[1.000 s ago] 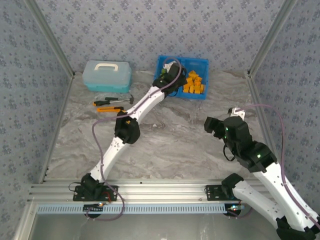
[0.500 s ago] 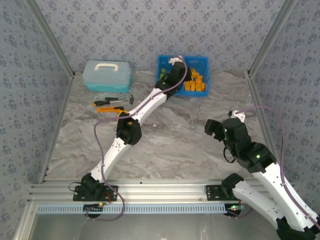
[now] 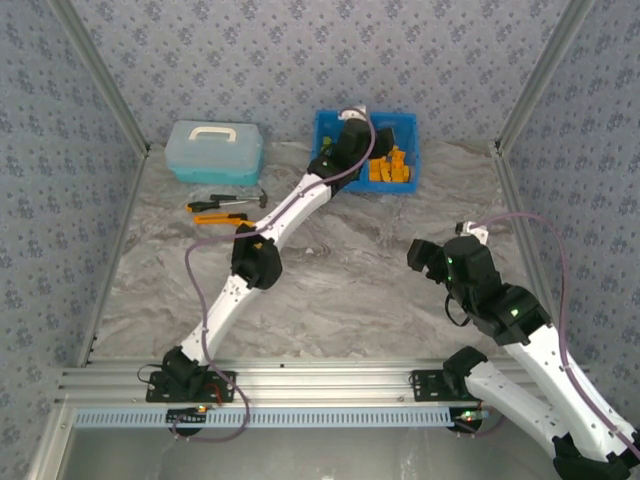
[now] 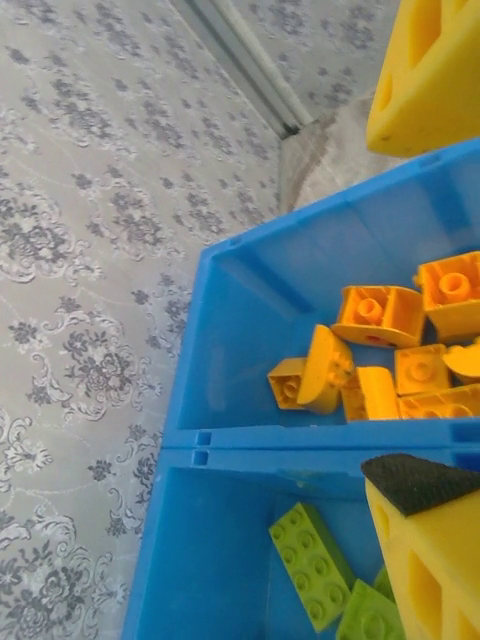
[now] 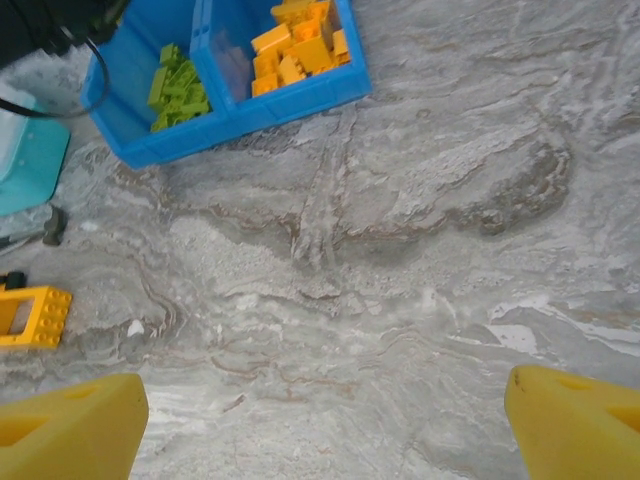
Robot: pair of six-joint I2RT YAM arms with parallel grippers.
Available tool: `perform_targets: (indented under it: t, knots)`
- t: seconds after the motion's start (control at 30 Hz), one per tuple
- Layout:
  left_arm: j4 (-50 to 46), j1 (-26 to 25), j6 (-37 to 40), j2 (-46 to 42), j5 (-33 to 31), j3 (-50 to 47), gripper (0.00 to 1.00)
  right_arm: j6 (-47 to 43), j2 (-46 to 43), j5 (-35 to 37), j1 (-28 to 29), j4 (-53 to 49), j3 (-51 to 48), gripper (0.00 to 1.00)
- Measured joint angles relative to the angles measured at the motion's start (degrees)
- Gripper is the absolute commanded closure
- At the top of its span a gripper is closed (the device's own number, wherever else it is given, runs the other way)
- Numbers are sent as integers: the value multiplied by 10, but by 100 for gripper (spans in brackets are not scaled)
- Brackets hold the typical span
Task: Sort the legos into containers by color
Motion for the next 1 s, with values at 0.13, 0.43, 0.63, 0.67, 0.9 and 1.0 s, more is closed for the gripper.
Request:
perform_targets:
  t: [0.13, 0.43, 0.63, 0.67, 0.9, 1.0]
  knots:
    - [-110, 1, 26, -146, 6, -92, 11, -62, 56, -49, 2, 37, 0, 5]
    - [-140, 95, 68, -748, 36, -647, 1, -302, 346, -190, 69, 147, 94, 0]
    - [-263, 179, 82, -968, 67, -852, 1, -451, 589, -265, 110, 169, 315, 0]
    - [-285, 179, 82, -987, 73, -870, 1, -470, 622, -271, 114, 166, 351, 0]
    - [-406, 183, 36, -1091, 122, -980, 1, -591, 866, -295, 131, 101, 593, 0]
    - [-426, 183, 0, -1131, 141, -1014, 1, -618, 934, -299, 135, 74, 663, 0]
